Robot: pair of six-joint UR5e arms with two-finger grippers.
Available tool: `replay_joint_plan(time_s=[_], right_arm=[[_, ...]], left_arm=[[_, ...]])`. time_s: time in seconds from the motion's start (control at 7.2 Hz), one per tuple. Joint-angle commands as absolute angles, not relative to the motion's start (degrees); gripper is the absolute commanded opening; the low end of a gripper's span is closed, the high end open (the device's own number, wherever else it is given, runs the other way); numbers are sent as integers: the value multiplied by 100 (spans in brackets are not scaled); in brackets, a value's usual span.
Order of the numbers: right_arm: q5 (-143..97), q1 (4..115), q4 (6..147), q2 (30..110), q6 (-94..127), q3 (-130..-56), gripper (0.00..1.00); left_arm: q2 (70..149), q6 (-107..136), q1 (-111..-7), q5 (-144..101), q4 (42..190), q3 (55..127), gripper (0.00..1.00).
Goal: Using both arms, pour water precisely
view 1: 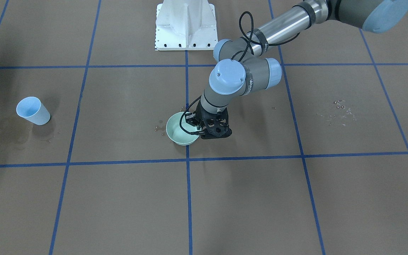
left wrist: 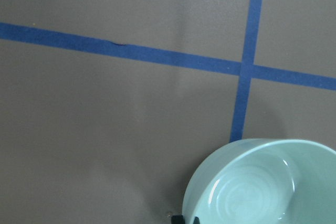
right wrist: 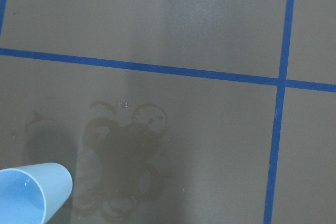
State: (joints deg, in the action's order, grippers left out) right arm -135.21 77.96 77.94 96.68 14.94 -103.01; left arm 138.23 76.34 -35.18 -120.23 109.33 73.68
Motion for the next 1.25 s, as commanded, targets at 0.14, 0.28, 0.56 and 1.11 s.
replay_joint_plan(time_s=[0.14, 0.28, 0.56, 1.11], right_arm=[[-13518, 7778, 7796, 9668, 1494, -10292, 100], [-13518, 7770, 7796, 9668, 1494, -10292, 100], [-13518, 7761, 7796, 9668, 1503, -10292, 100], [-13518, 7752, 7787, 9668, 1503, -10292, 100]], left_arm=[[13808, 7646, -3560, -12032, 10925, 7374, 0], [13790, 7646, -3568, -12032, 10925, 7374, 0], [13781, 7655, -3577, -12032, 10925, 7374, 0], [13772, 7673, -3682, -12067, 10916, 7461, 90]])
